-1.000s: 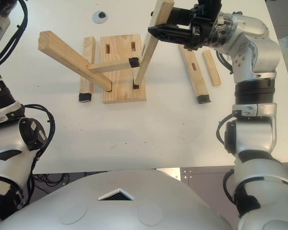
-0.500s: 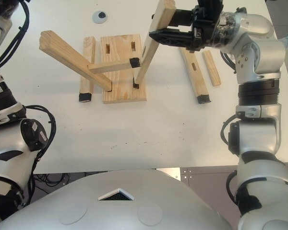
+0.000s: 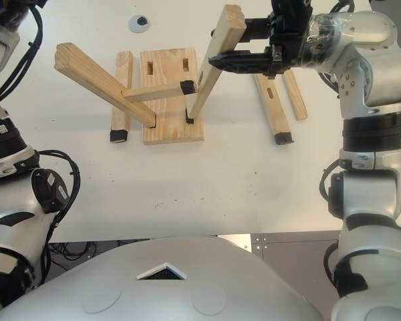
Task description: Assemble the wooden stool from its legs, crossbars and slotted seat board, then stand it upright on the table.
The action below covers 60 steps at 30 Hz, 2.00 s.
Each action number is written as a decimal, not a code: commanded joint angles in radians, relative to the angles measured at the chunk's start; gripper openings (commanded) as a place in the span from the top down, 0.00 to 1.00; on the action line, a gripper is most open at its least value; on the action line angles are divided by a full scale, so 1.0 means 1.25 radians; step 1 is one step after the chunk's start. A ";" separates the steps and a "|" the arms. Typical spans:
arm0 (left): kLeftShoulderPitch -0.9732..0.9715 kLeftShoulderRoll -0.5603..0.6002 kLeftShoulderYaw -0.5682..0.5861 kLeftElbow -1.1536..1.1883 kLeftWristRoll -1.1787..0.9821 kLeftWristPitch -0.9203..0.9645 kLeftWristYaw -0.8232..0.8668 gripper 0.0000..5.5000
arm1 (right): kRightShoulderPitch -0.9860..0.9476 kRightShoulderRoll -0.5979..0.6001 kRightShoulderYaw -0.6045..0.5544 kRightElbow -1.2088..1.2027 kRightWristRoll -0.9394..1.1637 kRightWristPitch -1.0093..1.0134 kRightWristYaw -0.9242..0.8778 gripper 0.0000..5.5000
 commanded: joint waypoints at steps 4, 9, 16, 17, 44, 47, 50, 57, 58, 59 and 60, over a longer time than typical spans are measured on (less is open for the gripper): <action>0.023 -0.003 0.010 -0.012 0.001 -0.005 0.017 0.30 | 0.066 -0.039 0.020 -0.059 -0.030 0.061 -0.040 0.61; 0.033 -0.007 0.011 -0.023 -0.003 -0.007 0.027 0.30 | 0.047 -0.039 0.016 -0.050 -0.034 0.064 -0.043 0.61; 0.042 -0.013 0.013 -0.026 -0.004 -0.011 0.029 0.30 | 0.016 -0.041 0.010 -0.043 -0.028 0.072 -0.036 0.61; 0.043 -0.014 0.012 -0.025 -0.004 -0.011 0.029 0.30 | 0.014 -0.041 0.011 -0.043 -0.030 0.071 -0.034 0.61; 0.049 -0.011 0.018 -0.020 -0.001 -0.014 0.028 0.30 | -0.027 -0.043 -0.046 -0.084 0.017 0.130 -0.030 0.61; 0.050 -0.013 0.015 -0.018 0.002 -0.015 0.029 0.30 | -0.012 -0.045 -0.029 -0.093 0.007 0.120 -0.026 0.61; 0.050 -0.014 0.013 -0.018 0.004 -0.016 0.028 0.30 | 0.011 -0.048 -0.010 -0.113 -0.008 0.104 -0.022 0.61; 0.048 -0.011 0.009 -0.017 0.005 -0.016 0.027 0.30 | 0.046 -0.063 0.033 -0.104 -0.080 0.017 -0.013 0.61; 0.048 -0.011 0.009 -0.017 0.005 -0.016 0.027 0.30 | 0.045 -0.066 0.034 -0.104 -0.082 0.012 -0.012 0.61; 0.049 -0.011 0.008 -0.016 0.005 -0.017 0.027 0.30 | 0.045 -0.068 0.036 -0.104 -0.084 0.008 -0.011 0.61; 0.049 -0.011 0.007 -0.015 0.006 -0.018 0.028 0.30 | 0.044 -0.071 0.039 -0.104 -0.085 0.005 -0.010 0.61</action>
